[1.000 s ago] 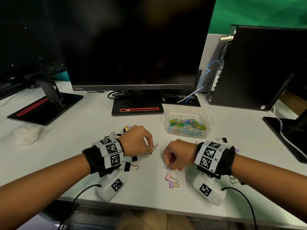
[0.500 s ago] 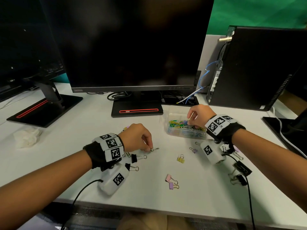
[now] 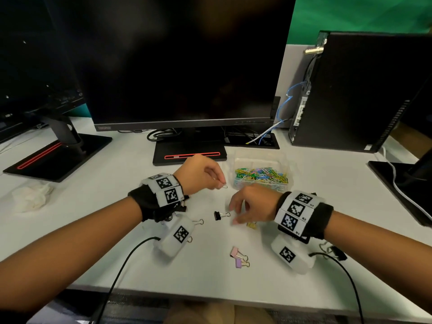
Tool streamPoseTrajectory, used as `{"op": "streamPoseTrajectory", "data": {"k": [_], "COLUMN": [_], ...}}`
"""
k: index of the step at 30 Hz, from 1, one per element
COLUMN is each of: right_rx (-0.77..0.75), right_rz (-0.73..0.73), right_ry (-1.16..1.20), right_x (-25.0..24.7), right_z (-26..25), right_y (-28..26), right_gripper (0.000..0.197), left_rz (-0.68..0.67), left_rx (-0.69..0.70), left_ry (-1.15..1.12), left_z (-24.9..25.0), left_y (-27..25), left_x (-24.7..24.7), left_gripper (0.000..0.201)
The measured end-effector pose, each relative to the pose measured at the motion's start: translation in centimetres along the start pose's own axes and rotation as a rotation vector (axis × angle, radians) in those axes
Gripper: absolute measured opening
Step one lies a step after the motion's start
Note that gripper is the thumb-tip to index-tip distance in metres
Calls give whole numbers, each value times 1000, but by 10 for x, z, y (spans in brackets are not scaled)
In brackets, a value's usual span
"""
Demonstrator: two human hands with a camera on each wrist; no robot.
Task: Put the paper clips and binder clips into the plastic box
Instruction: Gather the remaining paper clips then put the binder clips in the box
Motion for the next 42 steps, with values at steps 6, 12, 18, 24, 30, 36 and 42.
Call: {"op": "streamPoseTrajectory", "data": {"k": [6, 12, 18, 24, 30, 36, 42], "right_rx": [-103, -219, -128, 137, 432, 421, 357], "right_rz": [-10, -26, 44, 196, -25, 125, 84], "right_ry": [-4, 57, 61, -40, 14, 190, 253], "right_x": [12, 23, -1, -47, -23, -10, -2], "right_z": [-15, -34, -12, 67, 125, 125, 103], "right_y": [1, -14, -34, -82, -164, -177, -152], "right_gripper": [41, 28, 27, 26, 42, 53, 86], "left_rz": [97, 58, -92, -13, -89, -286, -238], "left_rx": [46, 67, 66, 142, 98, 4, -95], "left_ry": [-9, 165, 375, 488, 586, 722, 698], "left_z": [30, 53, 52, 40, -3, -50, -77], "left_y": [42, 75, 83, 55, -4, -36, -46], "left_x": [-4, 25, 57, 26, 0, 17, -4], "left_gripper": [9, 12, 22, 32, 37, 40, 67]}}
Point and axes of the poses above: each hand's wrist, its own y-axis towards the middle knuckle, its own x-axis out of the palm, z = x × y, the point moved 9 cm from there along y, towards the middle knuckle, and after that the axes turned 14 degrees about -x, right-handed, at the moved point
